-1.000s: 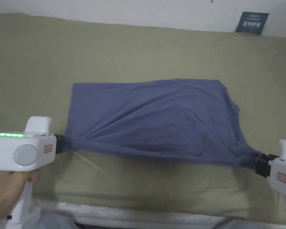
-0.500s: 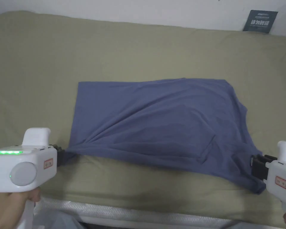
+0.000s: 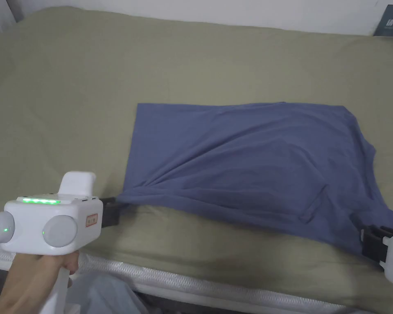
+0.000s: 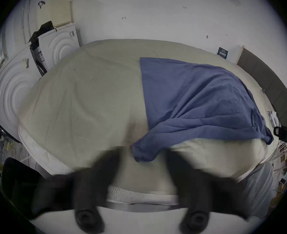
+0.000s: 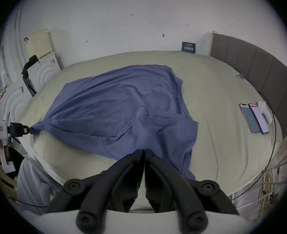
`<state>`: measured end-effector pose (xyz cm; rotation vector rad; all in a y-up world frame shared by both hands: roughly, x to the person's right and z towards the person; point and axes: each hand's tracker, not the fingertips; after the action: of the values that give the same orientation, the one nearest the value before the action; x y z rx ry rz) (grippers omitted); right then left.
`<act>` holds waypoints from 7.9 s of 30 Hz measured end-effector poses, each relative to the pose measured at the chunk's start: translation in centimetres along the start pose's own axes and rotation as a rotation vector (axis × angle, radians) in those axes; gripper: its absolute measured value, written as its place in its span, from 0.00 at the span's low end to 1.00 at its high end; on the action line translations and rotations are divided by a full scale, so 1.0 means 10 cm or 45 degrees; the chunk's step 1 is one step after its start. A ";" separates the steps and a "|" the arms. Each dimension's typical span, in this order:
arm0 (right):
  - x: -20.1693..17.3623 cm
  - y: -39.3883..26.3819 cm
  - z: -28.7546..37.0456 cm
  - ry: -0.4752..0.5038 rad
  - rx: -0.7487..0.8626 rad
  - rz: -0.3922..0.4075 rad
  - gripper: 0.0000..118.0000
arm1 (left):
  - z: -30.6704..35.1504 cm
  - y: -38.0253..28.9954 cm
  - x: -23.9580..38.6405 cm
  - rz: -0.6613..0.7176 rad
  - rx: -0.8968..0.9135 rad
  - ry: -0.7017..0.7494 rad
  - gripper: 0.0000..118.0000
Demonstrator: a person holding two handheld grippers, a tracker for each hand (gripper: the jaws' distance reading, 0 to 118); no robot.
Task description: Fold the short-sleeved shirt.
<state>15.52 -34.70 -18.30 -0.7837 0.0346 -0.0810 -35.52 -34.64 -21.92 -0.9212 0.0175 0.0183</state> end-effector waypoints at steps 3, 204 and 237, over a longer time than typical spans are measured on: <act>0.01 -0.02 -0.01 -0.007 -0.005 -0.001 0.06 | -0.13 -0.02 0.03 0.025 0.004 0.008 0.94; 0.79 2.23 -2.95 -0.202 -0.313 -0.016 0.68 | -2.35 2.49 0.42 -0.081 -0.135 0.044 0.03; 0.59 0.73 -0.30 0.011 -0.028 -0.067 0.10 | -0.35 0.88 -0.06 -0.127 0.113 -0.047 0.03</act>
<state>21.63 -32.16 -25.64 -0.8066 0.0230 -0.1343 -36.36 -32.10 -31.01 -0.8322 -0.0618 -0.0578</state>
